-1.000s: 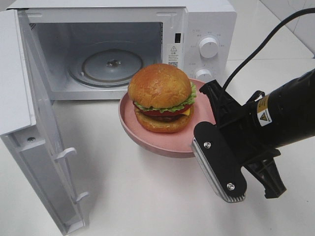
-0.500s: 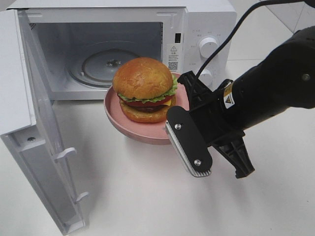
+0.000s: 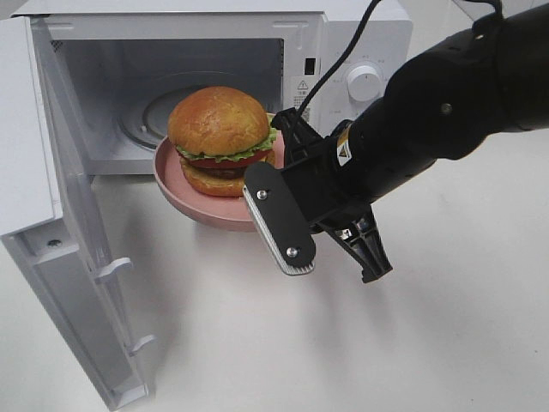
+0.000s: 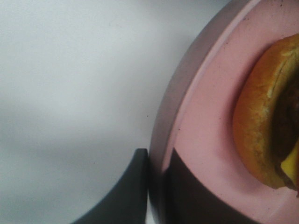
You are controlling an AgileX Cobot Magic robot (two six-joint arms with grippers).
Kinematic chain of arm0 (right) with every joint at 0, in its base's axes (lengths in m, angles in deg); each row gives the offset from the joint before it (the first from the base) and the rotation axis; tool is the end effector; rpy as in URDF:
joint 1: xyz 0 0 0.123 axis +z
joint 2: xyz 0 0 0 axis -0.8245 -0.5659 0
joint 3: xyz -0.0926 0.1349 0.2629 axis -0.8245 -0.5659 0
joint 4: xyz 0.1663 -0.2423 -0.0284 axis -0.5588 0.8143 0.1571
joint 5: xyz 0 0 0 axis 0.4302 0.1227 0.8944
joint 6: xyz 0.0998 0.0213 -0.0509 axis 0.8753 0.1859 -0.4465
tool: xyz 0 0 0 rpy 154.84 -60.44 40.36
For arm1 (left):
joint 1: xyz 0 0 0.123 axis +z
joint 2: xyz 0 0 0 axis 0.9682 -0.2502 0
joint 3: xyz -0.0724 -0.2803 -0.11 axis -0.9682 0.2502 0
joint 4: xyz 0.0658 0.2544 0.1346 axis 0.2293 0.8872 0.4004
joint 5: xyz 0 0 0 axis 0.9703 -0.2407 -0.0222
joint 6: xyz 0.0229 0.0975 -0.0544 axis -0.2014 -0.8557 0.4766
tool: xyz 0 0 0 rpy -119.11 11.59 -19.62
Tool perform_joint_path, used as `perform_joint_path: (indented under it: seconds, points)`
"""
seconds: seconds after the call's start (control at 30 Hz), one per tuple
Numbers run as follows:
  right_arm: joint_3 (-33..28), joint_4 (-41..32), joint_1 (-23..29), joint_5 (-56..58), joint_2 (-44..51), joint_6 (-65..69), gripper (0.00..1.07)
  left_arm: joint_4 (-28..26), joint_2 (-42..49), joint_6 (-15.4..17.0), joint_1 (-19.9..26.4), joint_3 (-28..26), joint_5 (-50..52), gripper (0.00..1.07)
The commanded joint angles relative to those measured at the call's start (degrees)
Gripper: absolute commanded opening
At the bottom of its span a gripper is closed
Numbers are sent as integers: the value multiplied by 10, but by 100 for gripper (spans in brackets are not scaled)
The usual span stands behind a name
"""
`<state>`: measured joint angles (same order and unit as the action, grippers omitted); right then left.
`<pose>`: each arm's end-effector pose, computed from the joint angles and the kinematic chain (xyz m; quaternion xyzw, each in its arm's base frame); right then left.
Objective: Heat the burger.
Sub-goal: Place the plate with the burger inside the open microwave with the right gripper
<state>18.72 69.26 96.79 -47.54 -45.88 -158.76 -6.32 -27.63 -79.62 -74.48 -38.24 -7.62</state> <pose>0.2945 0.2547 0.1711 -0.8468 0.4360 -0.1233 0.2787 0.0288 -0.0080 0.2917 0.0041 0.8449 -0.0318 0.5340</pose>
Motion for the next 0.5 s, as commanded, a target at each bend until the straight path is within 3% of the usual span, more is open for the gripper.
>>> perform_joint_path:
  seconds: [0.03,0.5]
  points:
    - [30,3,2,-36,-12,15,0,-5,11,0,1,1,3,100]
    - [103,30,1,-34,-83,30,0,-5,11,0,1,1,3,100]
